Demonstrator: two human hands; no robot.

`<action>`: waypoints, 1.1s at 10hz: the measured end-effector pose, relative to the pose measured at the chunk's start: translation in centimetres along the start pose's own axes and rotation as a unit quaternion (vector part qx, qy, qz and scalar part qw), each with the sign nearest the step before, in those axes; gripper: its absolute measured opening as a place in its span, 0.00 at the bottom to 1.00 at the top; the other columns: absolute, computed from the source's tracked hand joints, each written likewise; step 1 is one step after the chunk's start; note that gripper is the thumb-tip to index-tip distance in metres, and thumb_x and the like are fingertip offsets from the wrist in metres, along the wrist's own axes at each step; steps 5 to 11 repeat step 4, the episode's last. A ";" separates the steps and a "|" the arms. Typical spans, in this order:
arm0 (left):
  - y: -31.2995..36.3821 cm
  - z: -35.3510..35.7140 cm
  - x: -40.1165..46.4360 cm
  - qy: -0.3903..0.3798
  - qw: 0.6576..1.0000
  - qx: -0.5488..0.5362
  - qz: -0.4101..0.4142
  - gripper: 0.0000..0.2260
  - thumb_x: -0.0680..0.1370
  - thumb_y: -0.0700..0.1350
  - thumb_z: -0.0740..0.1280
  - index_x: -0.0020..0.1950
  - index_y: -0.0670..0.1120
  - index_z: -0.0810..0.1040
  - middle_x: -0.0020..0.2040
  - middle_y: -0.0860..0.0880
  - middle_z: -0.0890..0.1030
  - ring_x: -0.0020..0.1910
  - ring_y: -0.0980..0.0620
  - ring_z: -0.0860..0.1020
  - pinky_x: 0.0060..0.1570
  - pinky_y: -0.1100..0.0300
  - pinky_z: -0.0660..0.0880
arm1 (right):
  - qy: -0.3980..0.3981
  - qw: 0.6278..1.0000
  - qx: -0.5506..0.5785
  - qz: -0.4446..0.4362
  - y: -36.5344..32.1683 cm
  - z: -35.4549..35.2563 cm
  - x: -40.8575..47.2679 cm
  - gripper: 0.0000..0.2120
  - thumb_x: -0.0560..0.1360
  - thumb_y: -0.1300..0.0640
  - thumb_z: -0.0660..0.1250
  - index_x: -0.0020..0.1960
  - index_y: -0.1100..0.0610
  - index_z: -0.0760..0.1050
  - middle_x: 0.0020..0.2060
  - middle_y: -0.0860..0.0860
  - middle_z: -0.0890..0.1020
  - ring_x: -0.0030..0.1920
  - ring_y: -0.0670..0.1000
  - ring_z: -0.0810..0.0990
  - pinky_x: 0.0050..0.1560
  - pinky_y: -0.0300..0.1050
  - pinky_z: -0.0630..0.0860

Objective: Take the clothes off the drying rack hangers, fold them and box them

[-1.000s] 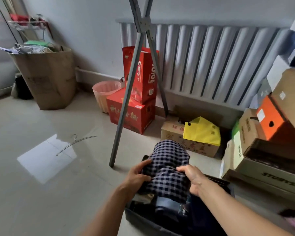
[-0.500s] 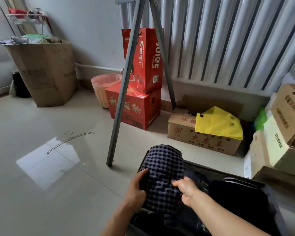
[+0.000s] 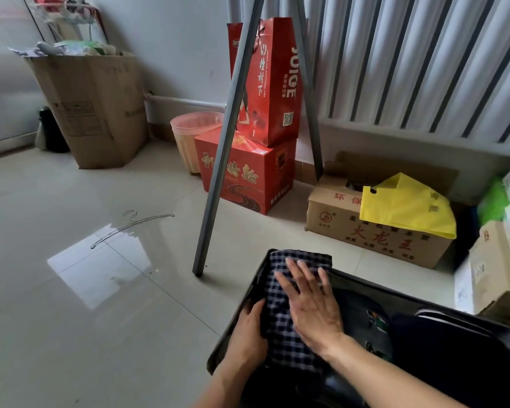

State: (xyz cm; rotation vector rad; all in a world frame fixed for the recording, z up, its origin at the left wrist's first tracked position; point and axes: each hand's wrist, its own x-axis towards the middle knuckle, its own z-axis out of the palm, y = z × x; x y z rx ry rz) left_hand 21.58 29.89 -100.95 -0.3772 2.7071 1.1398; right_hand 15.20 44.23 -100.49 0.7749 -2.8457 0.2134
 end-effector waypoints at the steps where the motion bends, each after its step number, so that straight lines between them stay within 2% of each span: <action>1: -0.9 0.4 0.5 -0.008 0.999 0.032 0.008 0.32 0.73 0.33 0.59 0.77 0.48 0.62 0.76 0.46 0.63 0.74 0.50 0.63 0.72 0.66 0.57 | -0.189 0.976 0.071 0.081 0.3 1.2 0.7 0.28 0.80 0.41 0.43 0.79 0.45 0.52 0.79 0.49 0.48 0.78 0.53 0.41 0.76 0.59 0.42; 2: -0.9 0.6 0.7 -0.022 0.998 0.052 0.011 0.30 0.74 0.34 0.58 0.76 0.49 0.65 0.75 0.46 0.63 0.73 0.50 0.66 0.71 0.64 0.60 | -0.314 0.932 0.117 0.140 0.8 1.1 1.9 0.31 0.79 0.35 0.47 0.79 0.44 0.47 0.79 0.47 0.43 0.79 0.54 0.44 0.76 0.59 0.46; 3: 0.0 0.5 -0.1 -0.014 0.998 0.051 0.017 0.31 0.75 0.33 0.55 0.77 0.50 0.62 0.79 0.45 0.56 0.76 0.48 0.60 0.71 0.62 0.58 | -0.307 0.930 0.142 0.146 0.8 0.4 2.4 0.32 0.79 0.35 0.49 0.79 0.44 0.47 0.79 0.47 0.43 0.79 0.54 0.43 0.76 0.58 0.46; 4: 1.2 0.1 -1.0 -0.009 0.998 0.067 0.014 0.32 0.75 0.33 0.55 0.79 0.49 0.58 0.80 0.47 0.50 0.79 0.49 0.52 0.74 0.59 0.53 | -0.233 0.948 0.158 0.148 0.6 -0.6 1.6 0.30 0.80 0.38 0.50 0.79 0.44 0.47 0.79 0.47 0.44 0.79 0.52 0.42 0.77 0.55 0.46; 11: 1.2 0.1 -1.0 -0.009 0.998 0.067 0.014 0.32 0.75 0.33 0.55 0.79 0.49 0.58 0.80 0.47 0.50 0.79 0.49 0.52 0.74 0.59 0.53 | -0.233 0.948 0.158 0.148 0.6 -0.6 1.6 0.30 0.80 0.38 0.50 0.79 0.44 0.47 0.79 0.47 0.44 0.79 0.52 0.42 0.77 0.55 0.46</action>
